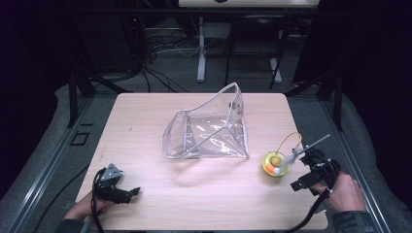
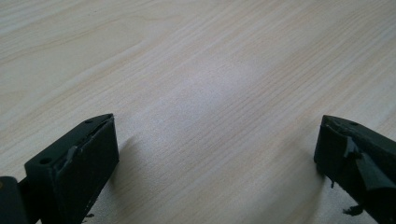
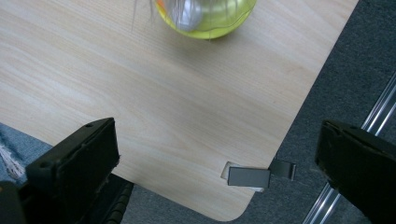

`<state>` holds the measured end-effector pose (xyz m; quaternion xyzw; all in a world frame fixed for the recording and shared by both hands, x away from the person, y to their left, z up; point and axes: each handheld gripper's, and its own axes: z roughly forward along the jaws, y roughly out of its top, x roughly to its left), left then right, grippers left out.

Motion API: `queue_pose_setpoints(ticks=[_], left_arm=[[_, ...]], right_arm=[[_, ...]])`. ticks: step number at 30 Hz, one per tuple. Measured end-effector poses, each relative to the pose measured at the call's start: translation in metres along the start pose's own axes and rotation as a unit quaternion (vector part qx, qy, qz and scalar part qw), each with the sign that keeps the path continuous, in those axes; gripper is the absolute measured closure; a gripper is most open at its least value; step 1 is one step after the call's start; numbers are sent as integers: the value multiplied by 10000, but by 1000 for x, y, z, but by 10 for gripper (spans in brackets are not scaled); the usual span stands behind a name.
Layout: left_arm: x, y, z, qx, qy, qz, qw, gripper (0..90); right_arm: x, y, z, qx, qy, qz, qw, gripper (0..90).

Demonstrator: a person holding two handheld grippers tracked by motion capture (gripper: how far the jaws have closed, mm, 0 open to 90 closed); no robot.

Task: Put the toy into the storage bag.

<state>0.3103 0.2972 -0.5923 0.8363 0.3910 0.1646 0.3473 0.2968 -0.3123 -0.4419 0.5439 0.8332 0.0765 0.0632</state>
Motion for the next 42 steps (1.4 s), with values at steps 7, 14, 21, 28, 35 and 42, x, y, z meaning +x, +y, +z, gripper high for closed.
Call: queue_pose_setpoints(ticks=[7,14,21,28,35,42], left_arm=[[0,0,0,1,4,-15,10000,1],[0,0,0,0,0,-12,10000,1],[0,0,0,1,4,-8,10000,1],[0,0,0,3,3,-10,10000,1],[0,0,0,0,3,-4,10000,1],[0,0,0,-3,-6,-9,10000,1]], right_arm=[[-1,9,-10,-3,61,-47,10000,0],[-2,23,-23,-43,56,-69,10000,0],[-2,39,-38,-119,88,-175,9997,0],[-2,57,-53,-192,93,-208,9996,0],[-3,76,-62,-274,88,-199,9994,0],[-2,96,-62,-238,60,-250,9994,0]])
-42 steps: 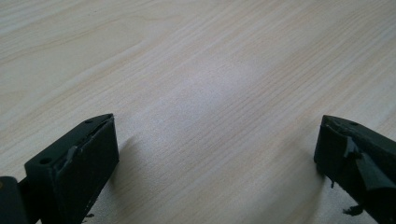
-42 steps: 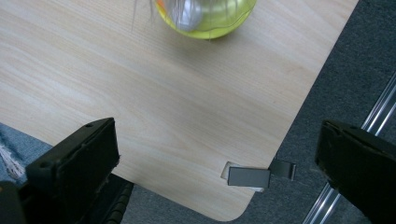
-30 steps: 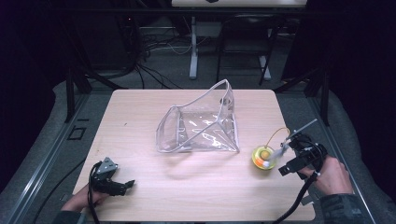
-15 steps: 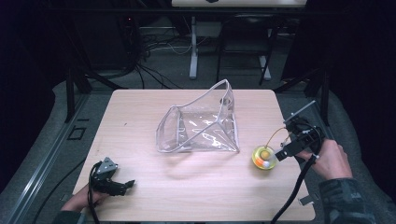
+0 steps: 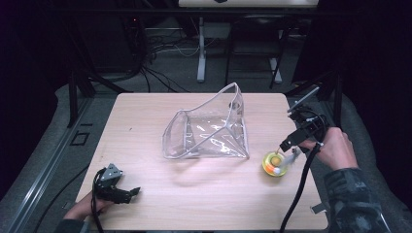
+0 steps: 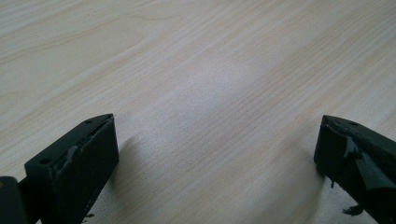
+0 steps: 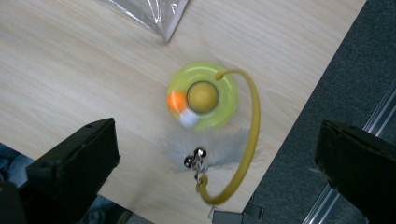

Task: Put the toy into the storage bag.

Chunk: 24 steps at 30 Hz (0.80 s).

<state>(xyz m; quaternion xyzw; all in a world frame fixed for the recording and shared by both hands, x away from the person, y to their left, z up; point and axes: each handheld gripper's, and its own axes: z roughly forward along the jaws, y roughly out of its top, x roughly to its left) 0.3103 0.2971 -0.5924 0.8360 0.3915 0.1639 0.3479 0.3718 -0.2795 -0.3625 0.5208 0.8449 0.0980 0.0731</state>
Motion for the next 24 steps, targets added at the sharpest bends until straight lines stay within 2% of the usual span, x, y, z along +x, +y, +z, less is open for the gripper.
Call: queue_pose_setpoints(ticks=[1,2,5,6,9,11,12,13,21,24], left_arm=[[0,0,0,0,0,0,10000,1],[0,0,0,-3,2,-23,10000,1],[0,0,-1,37,-34,-8,10000,1],[0,0,-1,37,-34,-8,10000,1],[0,0,-1,40,-25,12,10000,1],[0,0,-1,40,-26,6,10000,1],[0,0,-1,40,-26,6,10000,1],[0,0,-1,41,-26,7,10000,1],[0,0,-1,41,-25,8,10000,1],[0,0,-1,39,-26,6,10000,1]], right_arm=[[0,0,0,0,0,0,10000,0],[0,4,1,-7,46,31,10000,32],[-2,9,2,3,-5,40,10000,122],[-2,9,2,3,-5,40,10000,122],[-5,13,3,20,-79,43,10000,261],[-5,15,5,-5,-92,79,9999,318],[-5,15,5,-5,-92,79,9999,318],[-5,16,6,2,-141,55,9999,399],[-4,23,12,177,-280,69,9994,577],[-4,24,14,149,-315,117,9993,619]])
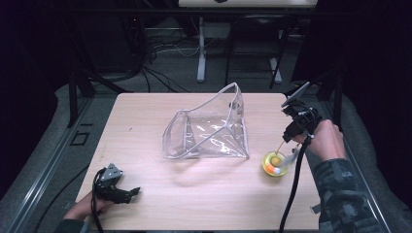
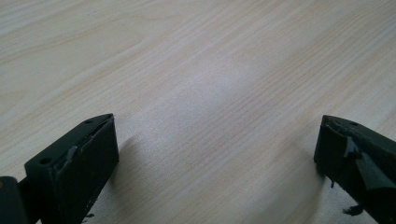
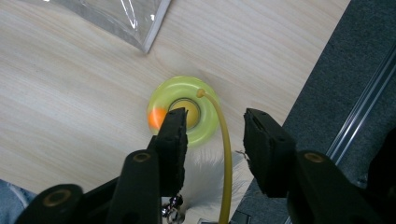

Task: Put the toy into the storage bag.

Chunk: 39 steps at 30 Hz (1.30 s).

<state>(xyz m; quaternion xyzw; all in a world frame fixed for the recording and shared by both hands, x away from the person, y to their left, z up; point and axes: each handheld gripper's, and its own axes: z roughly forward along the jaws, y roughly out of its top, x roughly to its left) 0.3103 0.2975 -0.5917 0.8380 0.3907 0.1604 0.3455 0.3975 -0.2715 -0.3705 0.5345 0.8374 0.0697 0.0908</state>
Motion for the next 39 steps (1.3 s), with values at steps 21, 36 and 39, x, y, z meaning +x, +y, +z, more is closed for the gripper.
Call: queue_pose_setpoints(ticks=[21,36,39], left_arm=[[0,0,0,1,0,2,10000,1],[0,0,0,1,-3,1,10000,1],[0,0,0,2,0,1,10000,1]], right_arm=[[-2,1,4,42,-170,-46,9998,861],[2,4,-4,-219,-289,-130,9993,876],[1,6,-8,-304,-262,-89,9992,877]])
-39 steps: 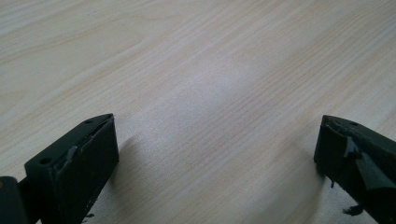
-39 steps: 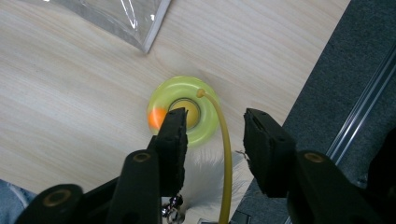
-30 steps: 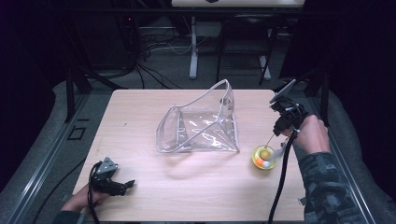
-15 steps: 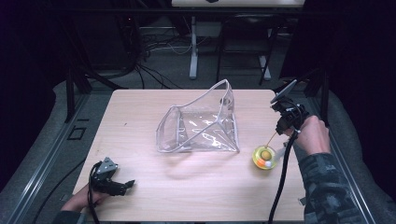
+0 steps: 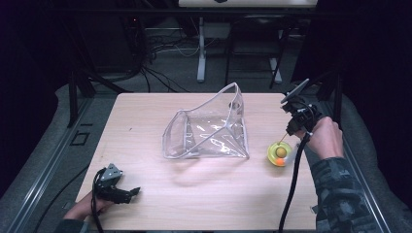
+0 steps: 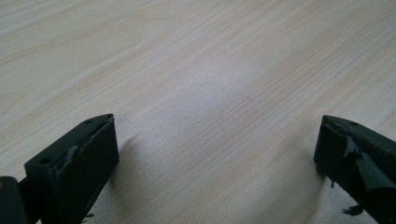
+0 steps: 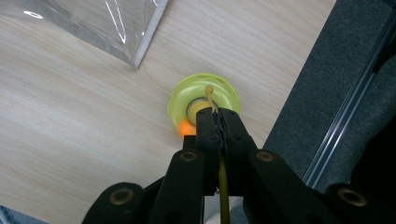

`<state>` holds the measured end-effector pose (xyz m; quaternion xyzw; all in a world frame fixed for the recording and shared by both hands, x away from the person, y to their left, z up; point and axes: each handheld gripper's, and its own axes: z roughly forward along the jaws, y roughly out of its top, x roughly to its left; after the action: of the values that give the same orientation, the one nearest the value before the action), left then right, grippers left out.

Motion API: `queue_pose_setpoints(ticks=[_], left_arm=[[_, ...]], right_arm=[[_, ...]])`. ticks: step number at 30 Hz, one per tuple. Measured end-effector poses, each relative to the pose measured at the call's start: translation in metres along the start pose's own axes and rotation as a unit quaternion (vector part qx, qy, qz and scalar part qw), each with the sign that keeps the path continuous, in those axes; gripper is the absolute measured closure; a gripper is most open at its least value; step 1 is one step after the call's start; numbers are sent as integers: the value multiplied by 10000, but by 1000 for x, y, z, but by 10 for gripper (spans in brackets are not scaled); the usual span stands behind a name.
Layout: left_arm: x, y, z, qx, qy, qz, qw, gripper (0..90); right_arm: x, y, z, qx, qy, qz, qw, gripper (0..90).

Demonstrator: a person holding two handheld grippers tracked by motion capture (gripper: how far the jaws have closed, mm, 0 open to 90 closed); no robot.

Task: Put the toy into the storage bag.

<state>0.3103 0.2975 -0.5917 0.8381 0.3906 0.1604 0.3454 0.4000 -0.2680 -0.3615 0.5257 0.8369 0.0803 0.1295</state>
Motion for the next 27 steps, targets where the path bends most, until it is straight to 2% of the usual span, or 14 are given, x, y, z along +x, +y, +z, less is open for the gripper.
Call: queue_pose_setpoints(ticks=[6,8,15,27], left_arm=[[0,0,0,-1,0,0,10000,1],[0,0,0,-1,-1,0,10000,1],[0,0,0,-1,-4,2,10000,1],[0,0,0,-1,0,2,10000,1]], right_arm=[[1,4,-7,-38,-23,-56,10000,876],[2,7,-12,-71,22,-93,9999,875],[10,17,-23,-117,-36,-240,9996,876],[9,35,-44,-197,53,-305,9993,876]])
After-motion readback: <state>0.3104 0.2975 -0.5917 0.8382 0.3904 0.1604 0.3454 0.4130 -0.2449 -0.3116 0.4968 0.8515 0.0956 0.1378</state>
